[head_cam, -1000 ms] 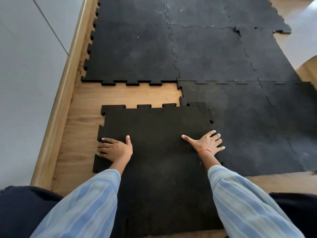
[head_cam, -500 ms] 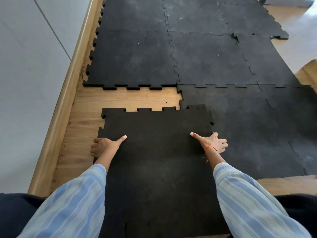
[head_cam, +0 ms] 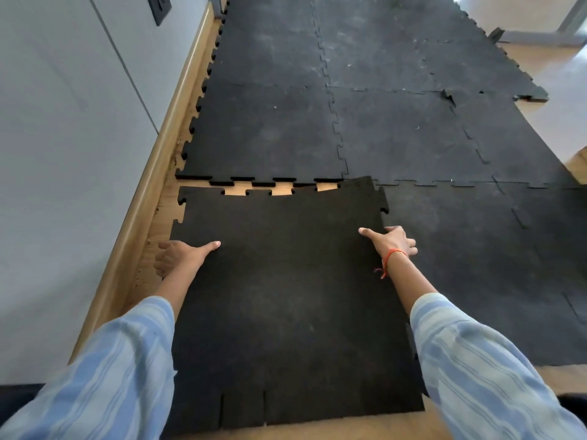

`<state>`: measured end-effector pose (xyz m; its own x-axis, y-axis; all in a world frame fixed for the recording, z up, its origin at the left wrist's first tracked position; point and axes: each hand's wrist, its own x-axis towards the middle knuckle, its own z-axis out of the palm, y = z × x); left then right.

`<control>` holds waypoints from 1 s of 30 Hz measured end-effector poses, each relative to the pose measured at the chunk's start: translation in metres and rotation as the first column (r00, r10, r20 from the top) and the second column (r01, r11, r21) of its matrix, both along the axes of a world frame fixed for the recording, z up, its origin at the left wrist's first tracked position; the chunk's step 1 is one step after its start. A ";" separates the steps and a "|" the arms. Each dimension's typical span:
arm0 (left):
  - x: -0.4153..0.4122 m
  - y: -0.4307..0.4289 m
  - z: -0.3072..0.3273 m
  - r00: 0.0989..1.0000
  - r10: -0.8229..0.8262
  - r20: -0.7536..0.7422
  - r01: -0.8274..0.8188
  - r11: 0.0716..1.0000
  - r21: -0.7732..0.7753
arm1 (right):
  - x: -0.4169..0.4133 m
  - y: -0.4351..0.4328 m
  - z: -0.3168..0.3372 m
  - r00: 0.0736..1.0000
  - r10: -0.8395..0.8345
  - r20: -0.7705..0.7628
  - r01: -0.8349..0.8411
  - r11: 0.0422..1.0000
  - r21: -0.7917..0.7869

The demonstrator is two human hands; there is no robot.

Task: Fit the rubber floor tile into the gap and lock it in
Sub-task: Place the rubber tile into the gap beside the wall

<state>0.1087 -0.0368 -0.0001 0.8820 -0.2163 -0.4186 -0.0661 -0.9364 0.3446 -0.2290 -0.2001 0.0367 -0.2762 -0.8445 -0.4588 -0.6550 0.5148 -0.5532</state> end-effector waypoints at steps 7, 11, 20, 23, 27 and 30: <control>0.050 -0.028 0.016 0.988 -0.153 0.003 0.152 0.980 -0.128 | 0.030 -0.039 0.001 0.998 0.042 0.036 -0.040 0.997 -0.066; 0.047 -0.028 0.008 0.943 -0.333 -0.031 0.329 0.940 -0.090 | 0.025 -0.035 -0.022 0.986 0.160 0.039 -0.156 0.984 -0.089; -0.020 -0.036 0.001 0.609 -0.715 -0.344 0.780 0.458 0.427 | 0.068 0.026 -0.044 0.502 0.815 -0.289 -0.724 0.579 0.374; -0.039 -0.033 0.008 0.526 -0.751 -0.399 0.828 0.344 0.444 | 0.086 0.044 -0.042 0.429 0.855 -0.292 -0.724 0.518 0.455; -0.050 -0.033 0.024 0.449 -0.703 -0.551 0.887 0.280 0.366 | 0.095 0.060 -0.028 0.364 0.887 -0.285 -0.675 0.462 0.575; -0.052 -0.037 0.027 0.456 -0.691 -0.560 0.888 0.318 0.331 | 0.097 0.057 -0.012 0.371 0.905 -0.206 -0.651 0.412 0.638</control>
